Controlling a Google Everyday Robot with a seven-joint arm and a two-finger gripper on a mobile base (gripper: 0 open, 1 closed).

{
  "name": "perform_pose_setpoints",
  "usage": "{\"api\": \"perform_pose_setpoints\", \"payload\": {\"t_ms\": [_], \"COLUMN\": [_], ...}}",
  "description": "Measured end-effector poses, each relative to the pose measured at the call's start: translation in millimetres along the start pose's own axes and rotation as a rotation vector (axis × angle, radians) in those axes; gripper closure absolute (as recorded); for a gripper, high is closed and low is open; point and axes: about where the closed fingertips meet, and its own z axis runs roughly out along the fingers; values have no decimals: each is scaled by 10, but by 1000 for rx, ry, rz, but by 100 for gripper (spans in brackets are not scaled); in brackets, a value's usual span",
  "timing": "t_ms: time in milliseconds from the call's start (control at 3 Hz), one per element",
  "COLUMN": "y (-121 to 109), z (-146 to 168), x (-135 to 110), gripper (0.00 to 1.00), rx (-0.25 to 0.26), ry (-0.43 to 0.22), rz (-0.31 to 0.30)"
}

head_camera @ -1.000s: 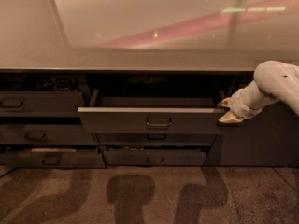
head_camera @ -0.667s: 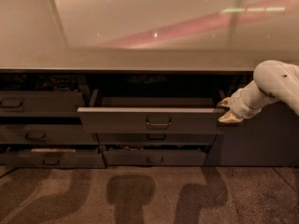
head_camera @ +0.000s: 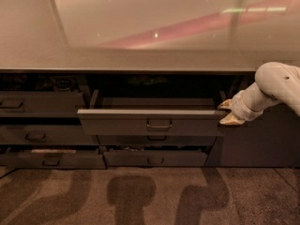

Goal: Open top drawer

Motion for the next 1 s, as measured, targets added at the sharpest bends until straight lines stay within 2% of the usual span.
{"api": "perform_pose_setpoints", "payload": {"t_ms": [1000], "y": [120], "z": [-4], "x": [9], "gripper": [100], "rx": [-6], "ry": [2], "rz": [-9]}}
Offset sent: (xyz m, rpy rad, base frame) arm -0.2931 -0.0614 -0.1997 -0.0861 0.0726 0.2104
